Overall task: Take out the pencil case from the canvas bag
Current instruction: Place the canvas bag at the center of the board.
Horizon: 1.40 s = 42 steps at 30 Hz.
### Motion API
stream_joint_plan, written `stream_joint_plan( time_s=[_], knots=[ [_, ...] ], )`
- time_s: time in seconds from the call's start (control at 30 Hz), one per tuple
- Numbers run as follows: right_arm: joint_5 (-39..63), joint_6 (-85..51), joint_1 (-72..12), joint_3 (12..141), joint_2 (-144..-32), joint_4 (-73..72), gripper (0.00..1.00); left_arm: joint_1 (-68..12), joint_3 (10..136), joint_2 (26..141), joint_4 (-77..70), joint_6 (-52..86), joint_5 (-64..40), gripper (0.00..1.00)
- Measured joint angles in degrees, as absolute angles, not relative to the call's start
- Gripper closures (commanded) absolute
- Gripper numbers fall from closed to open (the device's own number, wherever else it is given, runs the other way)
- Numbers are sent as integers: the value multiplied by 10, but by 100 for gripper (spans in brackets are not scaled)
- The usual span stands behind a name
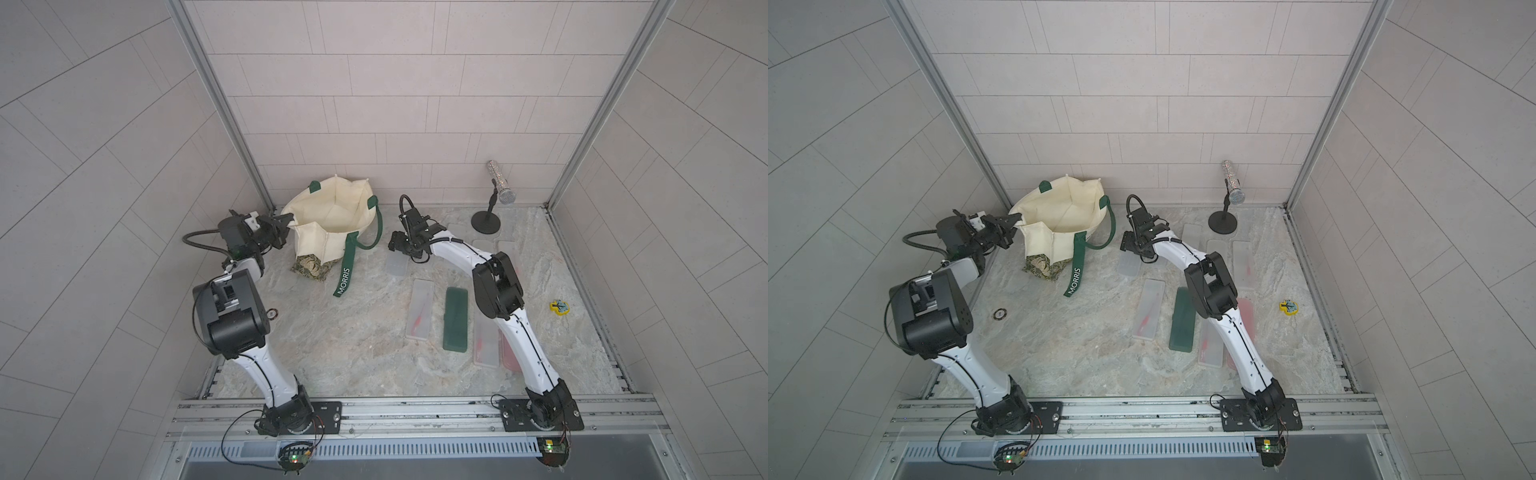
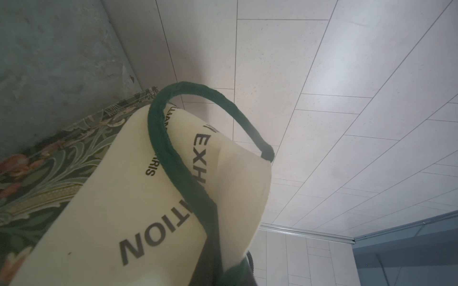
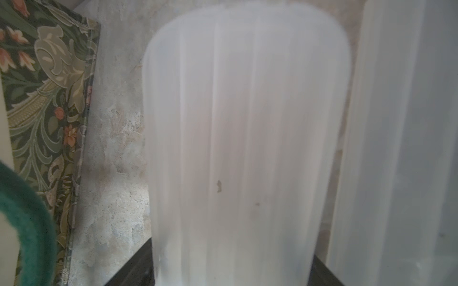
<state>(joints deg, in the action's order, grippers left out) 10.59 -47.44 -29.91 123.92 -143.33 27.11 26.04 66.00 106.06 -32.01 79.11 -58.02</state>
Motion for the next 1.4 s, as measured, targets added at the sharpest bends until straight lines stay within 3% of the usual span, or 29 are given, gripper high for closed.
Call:
stream_joint_plan(
  time_s=[0.93,1.0,1.4],
  knots=[
    [130,-474,-283,1339,-1492,295,15,246,728,1048,4,446,-508,99],
    [132,-476,-283,1339,-1492,294,1,244,751,1048,43,411,-496,88],
    [136,-474,-283,1326,-1485,274,0,241,797,1029,175,250,-399,29]
  ],
)
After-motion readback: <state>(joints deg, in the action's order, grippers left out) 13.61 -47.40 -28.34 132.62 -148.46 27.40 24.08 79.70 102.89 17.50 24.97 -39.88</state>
